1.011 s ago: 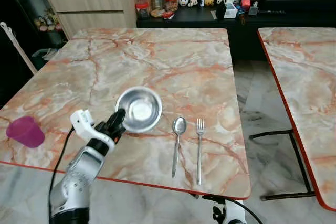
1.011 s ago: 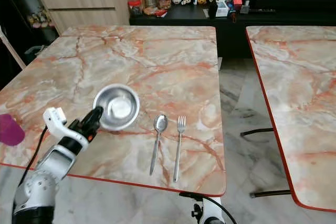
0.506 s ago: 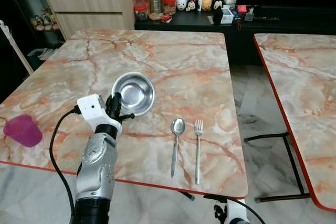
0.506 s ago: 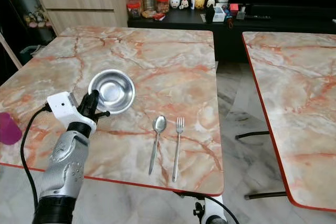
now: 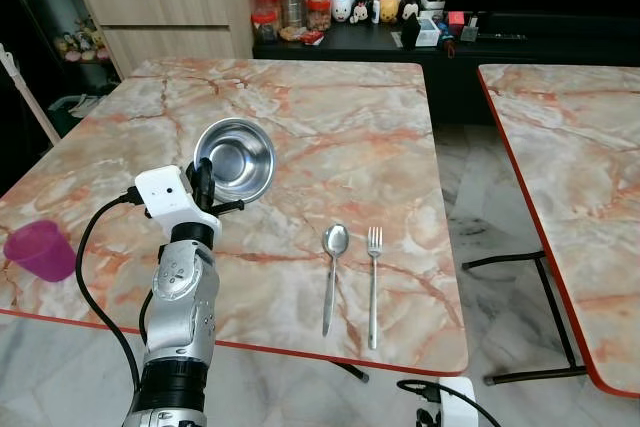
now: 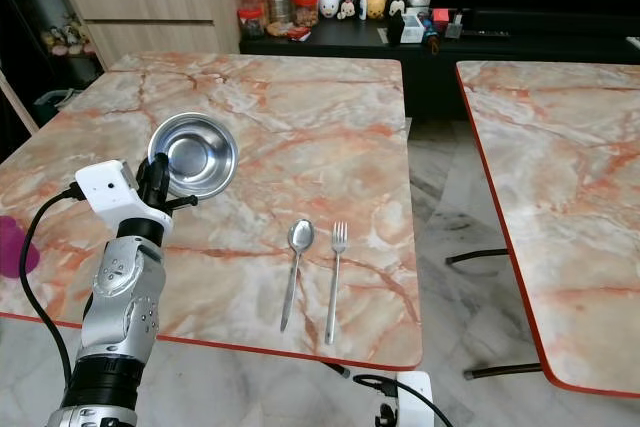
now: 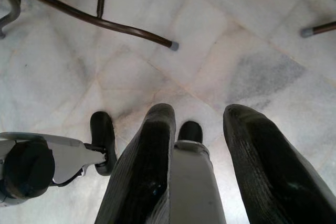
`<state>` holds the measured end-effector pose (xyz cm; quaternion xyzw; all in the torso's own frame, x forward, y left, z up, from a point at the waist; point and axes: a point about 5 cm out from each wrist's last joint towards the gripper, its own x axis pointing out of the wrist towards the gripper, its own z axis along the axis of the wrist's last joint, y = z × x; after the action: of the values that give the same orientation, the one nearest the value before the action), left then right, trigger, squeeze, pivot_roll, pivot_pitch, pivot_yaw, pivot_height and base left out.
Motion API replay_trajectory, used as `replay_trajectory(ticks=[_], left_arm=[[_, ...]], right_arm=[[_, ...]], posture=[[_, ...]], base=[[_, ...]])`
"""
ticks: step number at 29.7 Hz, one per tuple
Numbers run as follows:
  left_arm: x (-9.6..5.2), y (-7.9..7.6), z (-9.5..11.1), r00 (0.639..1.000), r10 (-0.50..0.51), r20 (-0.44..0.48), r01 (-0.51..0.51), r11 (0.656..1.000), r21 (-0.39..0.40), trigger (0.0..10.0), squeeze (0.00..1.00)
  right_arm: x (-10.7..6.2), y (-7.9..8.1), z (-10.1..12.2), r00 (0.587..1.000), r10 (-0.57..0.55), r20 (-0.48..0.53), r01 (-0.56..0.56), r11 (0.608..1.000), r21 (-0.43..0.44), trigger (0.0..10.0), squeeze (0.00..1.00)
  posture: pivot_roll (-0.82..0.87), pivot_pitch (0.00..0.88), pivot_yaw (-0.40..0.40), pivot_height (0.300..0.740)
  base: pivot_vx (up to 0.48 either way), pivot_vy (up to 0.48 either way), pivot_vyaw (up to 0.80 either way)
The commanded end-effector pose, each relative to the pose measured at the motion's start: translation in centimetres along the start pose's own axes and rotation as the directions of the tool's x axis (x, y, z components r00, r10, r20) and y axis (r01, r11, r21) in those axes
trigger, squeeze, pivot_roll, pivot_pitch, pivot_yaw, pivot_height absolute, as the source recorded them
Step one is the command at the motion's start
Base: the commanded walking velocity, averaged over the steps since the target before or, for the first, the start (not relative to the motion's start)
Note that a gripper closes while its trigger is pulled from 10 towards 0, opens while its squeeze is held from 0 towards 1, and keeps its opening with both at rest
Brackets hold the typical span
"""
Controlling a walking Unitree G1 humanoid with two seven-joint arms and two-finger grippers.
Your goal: Setting the table
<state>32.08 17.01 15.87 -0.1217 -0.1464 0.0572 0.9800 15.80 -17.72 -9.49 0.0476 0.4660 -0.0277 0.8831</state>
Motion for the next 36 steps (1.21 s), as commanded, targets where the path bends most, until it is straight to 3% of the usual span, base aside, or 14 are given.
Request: replay_trajectory(ticks=[1,10,17,25,36], left_arm=[[0.1,0.3,0.3,0.999,0.022,0.027,-0.022,1.0,0.017,10.0,0.0],[-0.3,0.5,0.3,0.999,0.036,0.036,-0.037,0.999,0.029,10.0,0.0],[-0.3,0.3,0.2,0.999,0.027,0.029,-0.029,0.999,0.042,10.0,0.0],[-0.4,0.0,0.1,0.999,0.024,0.03,-0.025,0.999,0.035,10.0,0.0],[-0.2,0.1,0.3,0.999,0.025,0.038,-0.026,0.999,0.03,10.0,0.0]], right_arm=[[0.0,-0.2,0.1,1.0,-0.012,0.016,0.012,1.0,0.021,10.0,0.0],[0.0,-0.3,0.5,0.999,-0.014,0.03,0.014,0.999,0.029,10.0,0.0],[0.2,-1.2,2.0,0.995,-0.054,0.079,0.047,0.994,0.095,10.0,0.0],[0.1,-1.2,1.9,0.996,-0.044,0.073,0.039,0.997,0.071,10.0,0.0],[0.2,-1.0,1.7,0.998,-0.032,0.062,0.029,0.998,0.052,10.0,0.0]], posture=[[0.08,0.027,0.044,0.74],[0.09,0.04,0.044,0.74],[0.08,0.044,0.05,0.74],[0.08,0.032,0.039,0.74],[0.08,0.001,0.036,0.74]], base=[[0.0,-0.382,0.0],[0.0,-0.362,0.0],[0.0,-0.136,0.0],[0.0,-0.42,0.0],[0.0,-0.087,0.0]])
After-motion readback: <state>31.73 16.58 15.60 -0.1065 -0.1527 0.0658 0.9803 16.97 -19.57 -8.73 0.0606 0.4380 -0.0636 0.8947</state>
